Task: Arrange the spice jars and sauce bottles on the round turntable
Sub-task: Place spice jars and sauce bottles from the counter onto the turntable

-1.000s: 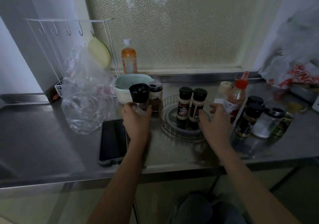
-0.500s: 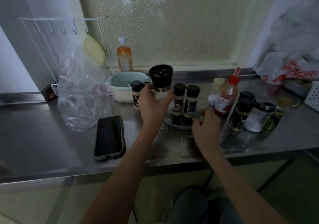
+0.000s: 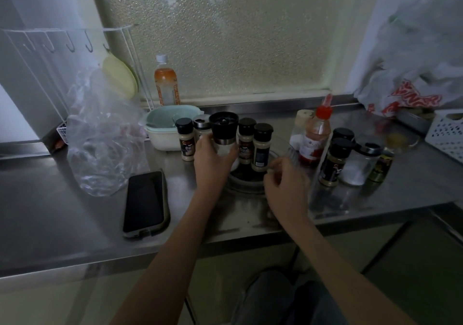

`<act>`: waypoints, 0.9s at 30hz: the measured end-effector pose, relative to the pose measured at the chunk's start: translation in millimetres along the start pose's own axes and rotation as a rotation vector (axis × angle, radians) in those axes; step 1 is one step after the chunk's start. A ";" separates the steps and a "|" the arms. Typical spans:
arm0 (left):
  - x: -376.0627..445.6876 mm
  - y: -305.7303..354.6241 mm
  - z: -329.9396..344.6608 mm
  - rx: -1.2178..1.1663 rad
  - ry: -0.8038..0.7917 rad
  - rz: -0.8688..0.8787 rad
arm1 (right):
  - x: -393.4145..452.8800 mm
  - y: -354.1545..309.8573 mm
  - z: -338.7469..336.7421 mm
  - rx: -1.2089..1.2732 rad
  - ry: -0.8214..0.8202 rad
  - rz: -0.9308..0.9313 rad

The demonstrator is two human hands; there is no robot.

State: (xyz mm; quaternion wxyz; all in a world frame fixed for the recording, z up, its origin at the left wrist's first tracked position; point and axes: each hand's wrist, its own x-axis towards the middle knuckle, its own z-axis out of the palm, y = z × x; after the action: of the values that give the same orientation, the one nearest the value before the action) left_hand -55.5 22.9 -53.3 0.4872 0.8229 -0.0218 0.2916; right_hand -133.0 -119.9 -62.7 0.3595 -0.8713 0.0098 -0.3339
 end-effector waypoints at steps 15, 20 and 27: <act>-21.1 -8.2 -12.3 -0.050 -0.025 -0.037 | 34.6 52.3 -31.7 -0.185 0.325 0.455; -18.4 -10.2 -11.2 -0.011 -0.026 -0.133 | 40.7 18.9 -34.6 0.185 0.306 0.151; -12.2 -15.2 -11.2 -0.089 0.038 -0.234 | 53.5 17.9 1.5 -0.156 -0.090 0.141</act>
State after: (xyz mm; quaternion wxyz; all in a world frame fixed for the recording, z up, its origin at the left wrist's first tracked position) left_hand -65.9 37.0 -67.5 0.5541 0.7918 0.0705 0.2470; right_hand -86.6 -146.0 -44.1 0.3133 -0.9079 0.0806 -0.2664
